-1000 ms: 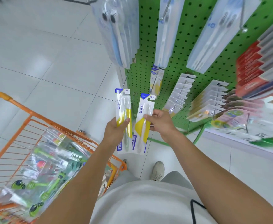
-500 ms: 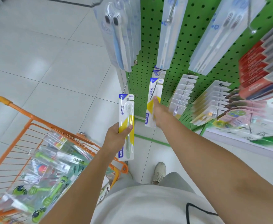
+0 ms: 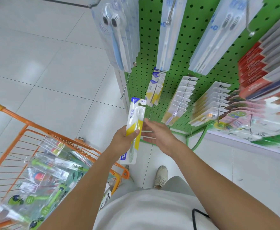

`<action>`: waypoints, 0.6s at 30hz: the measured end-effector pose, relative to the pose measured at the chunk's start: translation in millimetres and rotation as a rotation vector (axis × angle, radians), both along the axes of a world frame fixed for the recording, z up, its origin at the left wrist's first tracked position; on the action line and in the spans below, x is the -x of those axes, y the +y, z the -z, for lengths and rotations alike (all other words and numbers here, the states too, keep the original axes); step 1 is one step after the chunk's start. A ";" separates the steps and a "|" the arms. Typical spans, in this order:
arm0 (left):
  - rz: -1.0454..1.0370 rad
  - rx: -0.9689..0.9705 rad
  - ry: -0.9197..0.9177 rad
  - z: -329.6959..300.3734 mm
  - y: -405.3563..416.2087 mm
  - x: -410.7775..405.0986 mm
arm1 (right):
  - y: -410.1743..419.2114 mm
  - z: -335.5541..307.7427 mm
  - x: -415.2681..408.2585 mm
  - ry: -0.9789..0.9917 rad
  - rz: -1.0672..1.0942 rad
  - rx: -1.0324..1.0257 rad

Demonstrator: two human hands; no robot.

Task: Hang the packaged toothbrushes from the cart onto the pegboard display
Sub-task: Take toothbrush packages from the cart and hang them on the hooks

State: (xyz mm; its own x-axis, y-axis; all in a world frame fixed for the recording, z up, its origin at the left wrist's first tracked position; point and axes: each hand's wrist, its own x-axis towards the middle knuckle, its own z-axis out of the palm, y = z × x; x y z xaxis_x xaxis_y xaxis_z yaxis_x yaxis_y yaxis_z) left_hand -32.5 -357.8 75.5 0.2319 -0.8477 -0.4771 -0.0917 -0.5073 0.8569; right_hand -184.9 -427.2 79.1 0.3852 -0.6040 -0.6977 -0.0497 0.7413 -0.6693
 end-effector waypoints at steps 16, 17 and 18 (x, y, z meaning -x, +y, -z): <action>-0.097 -0.132 -0.093 15.6 -1.8 3.5 | -18.5 3.2 -7.8 0.164 0.152 0.169; -0.098 -0.140 -0.096 15.8 -0.1 2.8 | -20.5 5.0 -8.7 0.180 0.157 0.164; -0.101 -0.145 -0.100 16.3 1.2 2.0 | -23.8 6.7 -9.5 0.200 0.161 0.157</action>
